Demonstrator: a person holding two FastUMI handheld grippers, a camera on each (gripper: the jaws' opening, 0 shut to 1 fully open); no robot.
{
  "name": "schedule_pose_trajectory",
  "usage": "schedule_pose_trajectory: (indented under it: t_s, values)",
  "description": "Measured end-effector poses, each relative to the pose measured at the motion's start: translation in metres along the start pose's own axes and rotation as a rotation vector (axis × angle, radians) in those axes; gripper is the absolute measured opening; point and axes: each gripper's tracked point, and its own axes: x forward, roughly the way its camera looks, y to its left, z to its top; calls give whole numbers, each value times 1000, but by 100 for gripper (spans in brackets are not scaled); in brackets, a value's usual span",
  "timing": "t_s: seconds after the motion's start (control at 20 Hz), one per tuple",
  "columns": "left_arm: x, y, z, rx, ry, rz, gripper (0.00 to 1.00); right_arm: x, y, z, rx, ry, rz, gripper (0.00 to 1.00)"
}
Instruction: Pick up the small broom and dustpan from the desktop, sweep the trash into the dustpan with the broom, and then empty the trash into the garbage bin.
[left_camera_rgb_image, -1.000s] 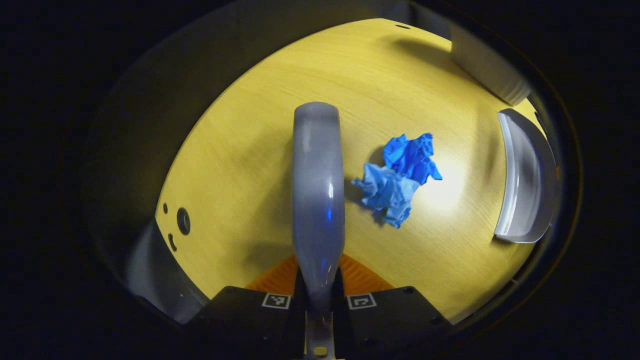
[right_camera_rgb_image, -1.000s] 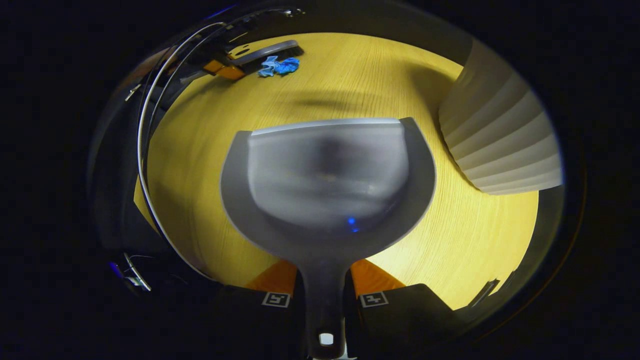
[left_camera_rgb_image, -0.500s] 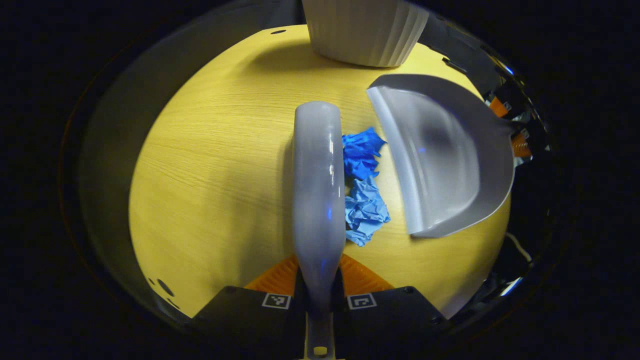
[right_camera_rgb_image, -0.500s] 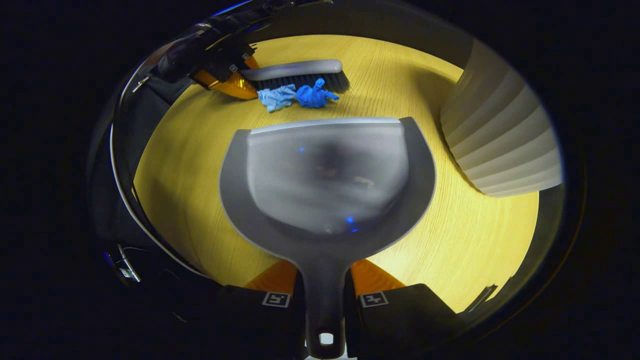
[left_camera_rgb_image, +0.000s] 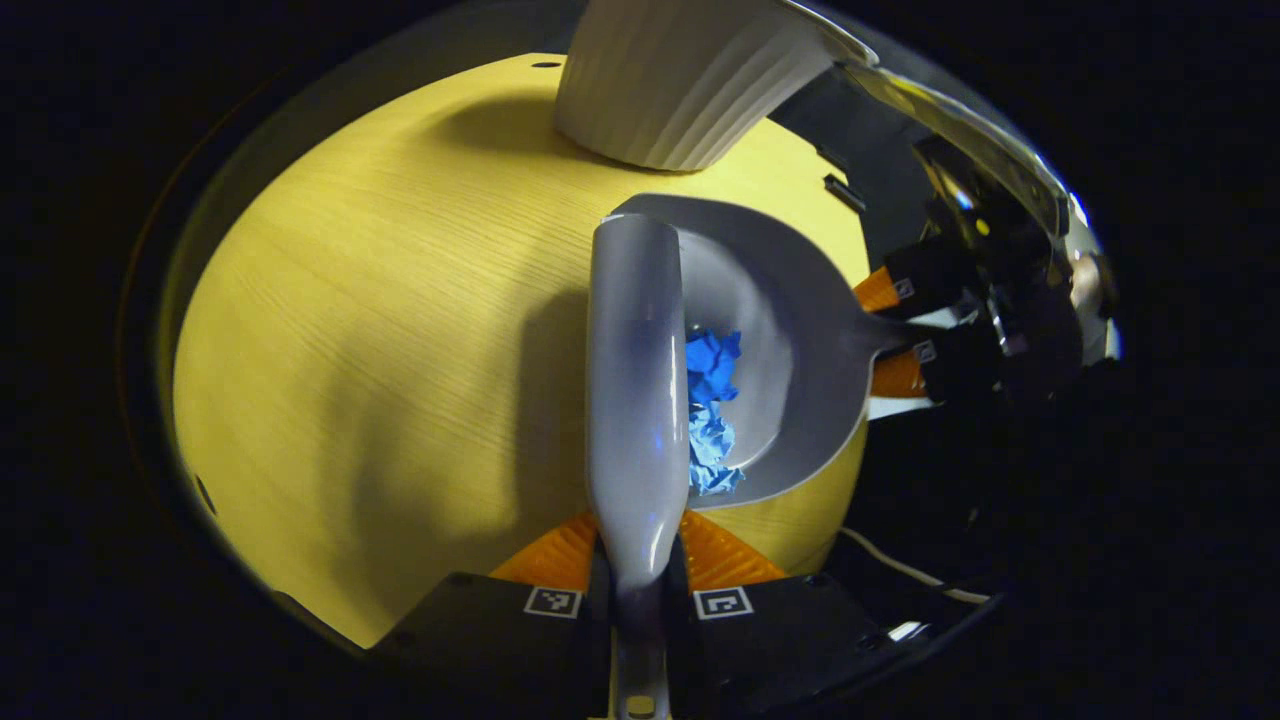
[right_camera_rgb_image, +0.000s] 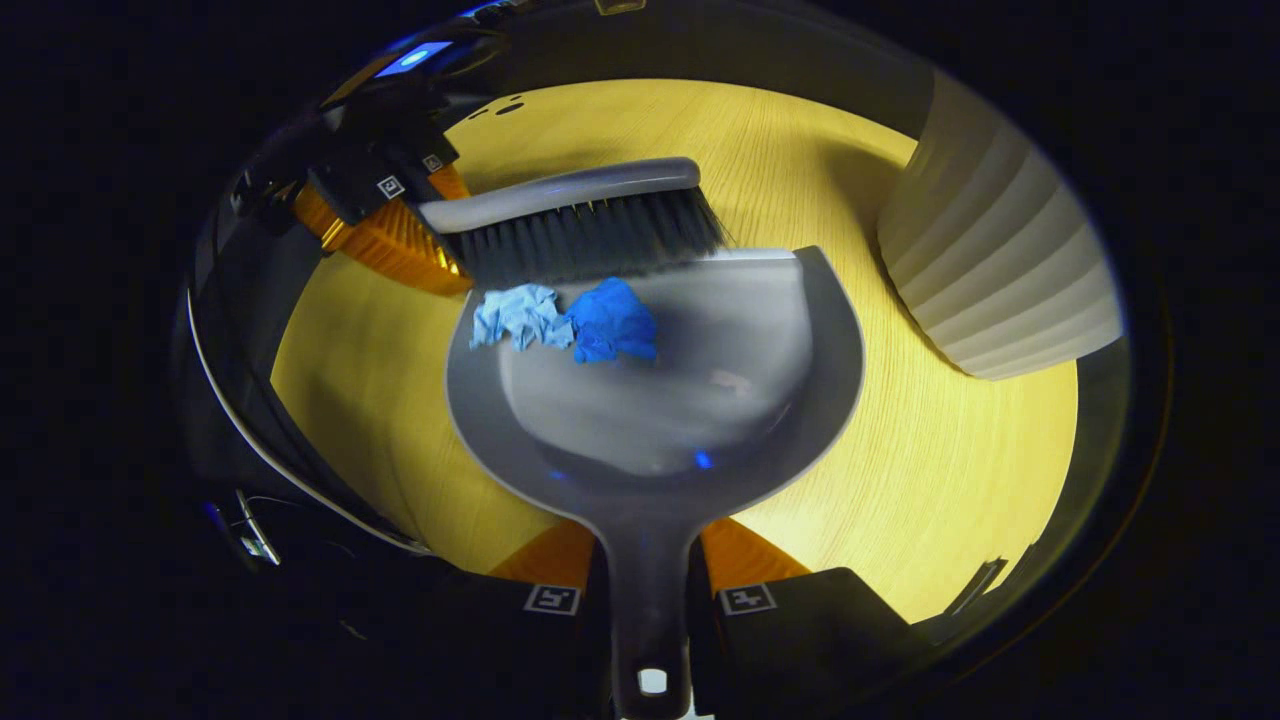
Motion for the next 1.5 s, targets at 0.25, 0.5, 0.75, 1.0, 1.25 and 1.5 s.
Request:
schedule_pose_trajectory:
  t_s: [0.25,0.5,0.75,1.0,1.25,1.5]
  values:
    - [-15,1,-9,-205,-151,140,26,-3,-5,-3,21,-19,0,35]
    - [-39,-10,-49,-420,-311,283,27,-5,-2,-2,88,-59,18,35]
    - [-57,-28,-117,-553,-438,373,27,-49,-8,-3,126,-115,-39,35]
    - [-48,-58,-140,-591,-456,379,27,-116,-16,-16,94,-158,-79,35]
    - [-51,-71,-140,-608,-503,370,27,-180,-43,-31,123,-183,-76,35]
    - [-49,-80,-132,-625,-514,398,27,-238,-86,-26,154,-208,-51,35]
